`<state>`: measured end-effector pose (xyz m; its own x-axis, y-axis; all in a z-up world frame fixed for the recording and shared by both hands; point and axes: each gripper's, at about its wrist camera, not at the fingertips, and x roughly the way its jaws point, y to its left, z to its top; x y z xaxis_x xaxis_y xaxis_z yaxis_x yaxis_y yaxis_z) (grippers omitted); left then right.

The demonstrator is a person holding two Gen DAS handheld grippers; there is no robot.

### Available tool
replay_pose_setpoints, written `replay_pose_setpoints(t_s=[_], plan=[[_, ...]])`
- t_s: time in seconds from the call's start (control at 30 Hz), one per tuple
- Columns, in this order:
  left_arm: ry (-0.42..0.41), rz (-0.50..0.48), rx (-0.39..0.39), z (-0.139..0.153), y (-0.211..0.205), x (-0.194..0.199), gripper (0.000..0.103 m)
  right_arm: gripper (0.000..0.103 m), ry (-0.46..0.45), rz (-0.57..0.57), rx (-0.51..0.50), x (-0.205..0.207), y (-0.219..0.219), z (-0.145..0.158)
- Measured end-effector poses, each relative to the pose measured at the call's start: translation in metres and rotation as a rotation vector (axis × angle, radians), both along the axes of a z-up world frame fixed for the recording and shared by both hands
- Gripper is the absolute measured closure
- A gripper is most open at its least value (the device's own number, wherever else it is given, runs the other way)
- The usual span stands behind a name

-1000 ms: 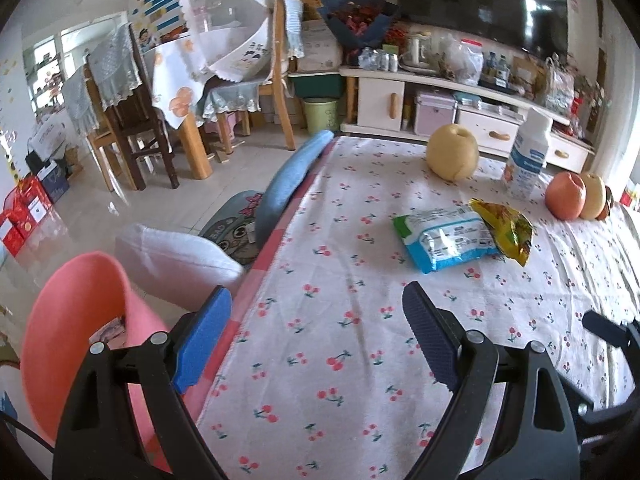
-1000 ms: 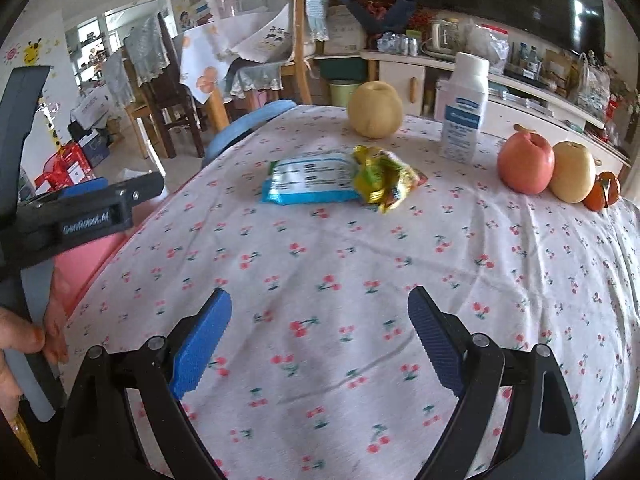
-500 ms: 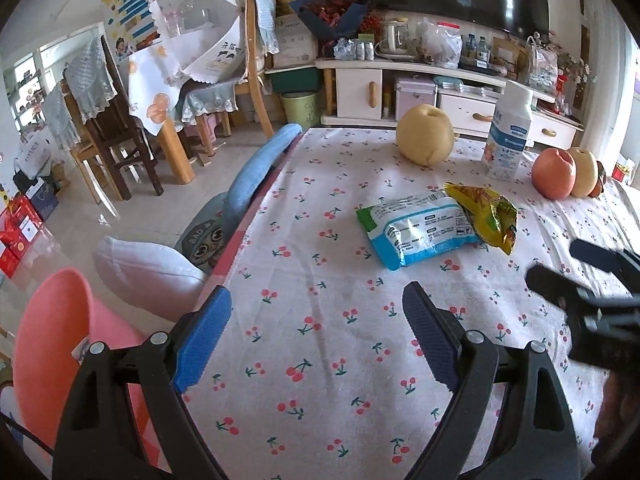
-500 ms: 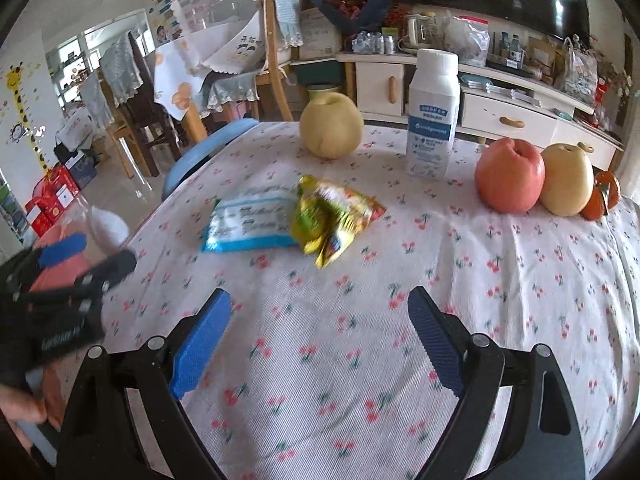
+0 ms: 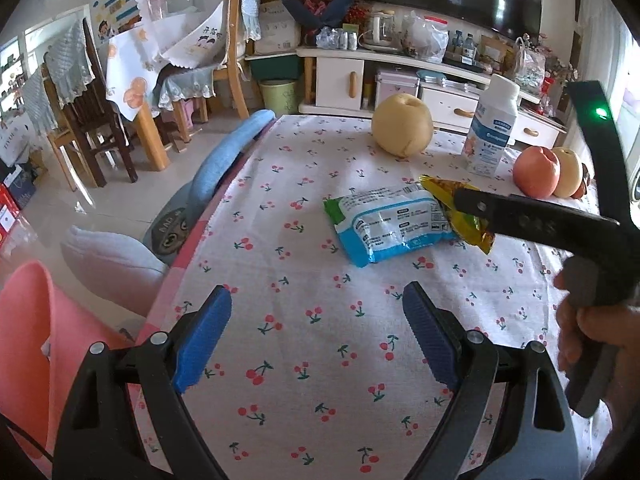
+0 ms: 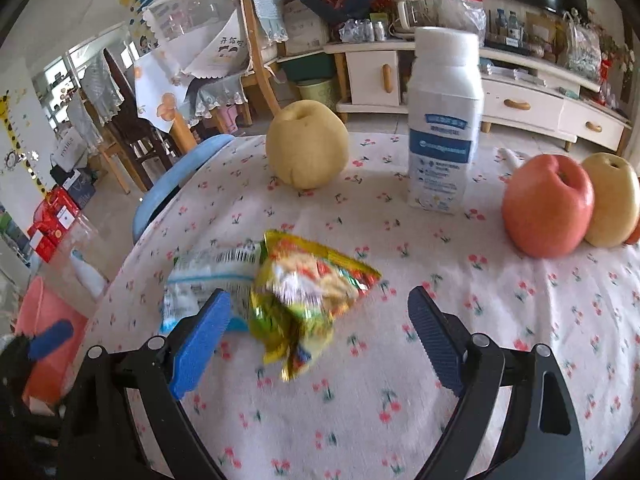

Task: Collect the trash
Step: 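Grasp the yellow wrapper with the right gripper while the left grasps the blue-white pack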

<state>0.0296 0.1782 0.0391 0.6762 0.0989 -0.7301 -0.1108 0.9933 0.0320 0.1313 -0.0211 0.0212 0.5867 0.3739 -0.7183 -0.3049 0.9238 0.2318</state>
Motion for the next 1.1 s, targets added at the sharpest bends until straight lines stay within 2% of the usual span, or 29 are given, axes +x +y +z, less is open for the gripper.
replay_pose_setpoints(t_s=[0.13,0.27,0.37,0.4,0.53,0.6,0.63,0.83,0.93,1.1], plan=[[0.003,0.002,-0.008,-0.001,0.001,0.000,0.015,0.014,-0.012,-0.014,-0.013,0.013,0.007,0.001],[-0.001,0.020,-0.020,0.000,0.006,-0.001,0.015,0.014,-0.108,0.016,-0.099,0.018,0.026,0.017],[0.003,0.037,-0.030,0.000,0.010,-0.001,0.015,0.014,-0.134,0.067,-0.187,0.026,0.048,0.021],[0.003,0.040,-0.031,0.000,0.011,-0.001,0.015,0.014,-0.127,0.084,-0.214,0.030,0.055,0.020],[0.010,0.043,-0.033,-0.002,0.012,0.000,0.015,0.031,-0.024,0.147,-0.301,0.052,0.080,0.004],[0.014,0.041,-0.039,-0.002,0.013,0.001,0.015,0.040,0.058,0.186,-0.274,0.059,0.084,-0.005],[0.012,0.040,-0.043,-0.002,0.013,0.001,0.015,0.042,0.066,0.200,-0.264,0.058,0.083,-0.006],[-0.011,0.060,-0.084,0.003,0.023,-0.005,0.015,0.044,0.077,0.293,-0.231,0.027,0.070,-0.009],[-0.010,0.057,-0.133,0.002,0.029,-0.006,0.015,0.044,0.067,0.345,-0.210,-0.004,0.058,-0.011],[-0.001,-0.111,-0.249,0.004,0.017,-0.011,0.015,0.044,0.057,0.406,-0.170,-0.072,0.028,-0.015]])
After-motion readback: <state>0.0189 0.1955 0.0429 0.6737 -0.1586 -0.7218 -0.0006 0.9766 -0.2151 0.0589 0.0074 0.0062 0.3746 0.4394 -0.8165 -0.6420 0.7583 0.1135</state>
